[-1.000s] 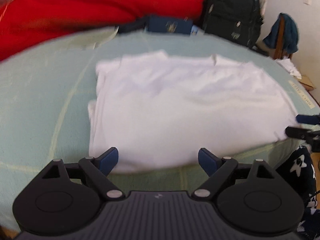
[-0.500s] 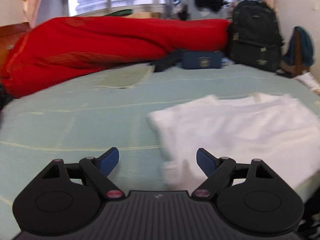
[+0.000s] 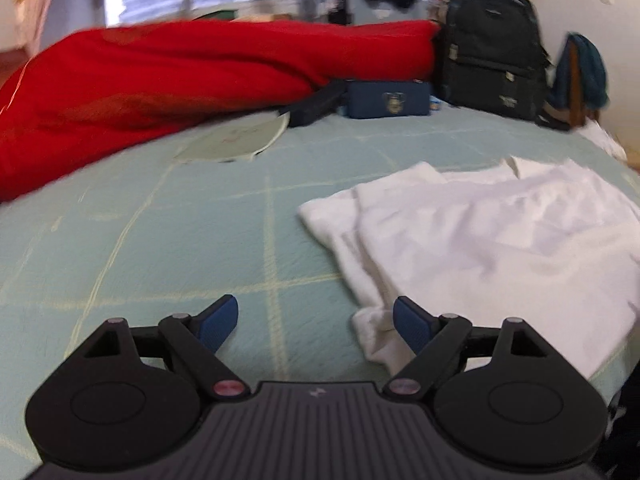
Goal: Fold clothes
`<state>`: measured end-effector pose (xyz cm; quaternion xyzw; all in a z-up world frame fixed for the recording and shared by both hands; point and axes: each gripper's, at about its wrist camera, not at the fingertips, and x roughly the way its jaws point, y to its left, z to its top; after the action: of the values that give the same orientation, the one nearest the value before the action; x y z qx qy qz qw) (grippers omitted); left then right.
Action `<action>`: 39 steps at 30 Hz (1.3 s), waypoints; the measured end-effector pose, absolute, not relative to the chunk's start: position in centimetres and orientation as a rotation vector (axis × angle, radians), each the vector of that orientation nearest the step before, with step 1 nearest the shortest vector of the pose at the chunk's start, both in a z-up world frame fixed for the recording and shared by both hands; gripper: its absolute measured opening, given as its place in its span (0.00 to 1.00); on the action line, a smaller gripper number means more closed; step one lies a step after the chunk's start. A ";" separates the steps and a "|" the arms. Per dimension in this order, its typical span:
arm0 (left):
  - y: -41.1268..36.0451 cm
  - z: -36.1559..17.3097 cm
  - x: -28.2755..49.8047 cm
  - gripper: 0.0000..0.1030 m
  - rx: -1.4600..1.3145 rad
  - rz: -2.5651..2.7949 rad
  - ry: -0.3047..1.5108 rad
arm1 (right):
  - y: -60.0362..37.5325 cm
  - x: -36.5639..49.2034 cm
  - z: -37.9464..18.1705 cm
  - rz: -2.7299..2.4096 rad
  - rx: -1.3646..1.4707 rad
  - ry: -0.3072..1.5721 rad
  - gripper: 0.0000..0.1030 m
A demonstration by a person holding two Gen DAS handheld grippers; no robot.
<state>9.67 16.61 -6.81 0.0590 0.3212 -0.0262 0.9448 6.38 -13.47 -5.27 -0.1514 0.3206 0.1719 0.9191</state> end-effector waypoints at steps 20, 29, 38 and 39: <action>19.2 -6.2 11.5 0.80 0.020 0.079 0.704 | -13.2 7.1 -5.5 0.380 -0.258 0.673 0.87; 19.7 -7.2 13.5 0.85 -0.041 0.049 0.775 | -13.8 7.4 -5.8 0.364 -0.259 0.670 0.87; 21.1 -6.3 19.2 0.82 -0.173 0.035 0.810 | -14.7 8.4 -6.6 0.359 -0.203 0.692 0.87; 21.0 -7.0 20.1 0.82 -0.175 0.043 0.833 | -14.7 8.5 -6.5 0.357 -0.203 0.692 0.87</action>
<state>20.05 20.97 -7.00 -0.0849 0.4041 0.0210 0.9105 8.47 -14.72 -6.54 -0.0987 0.3365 0.1735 0.9203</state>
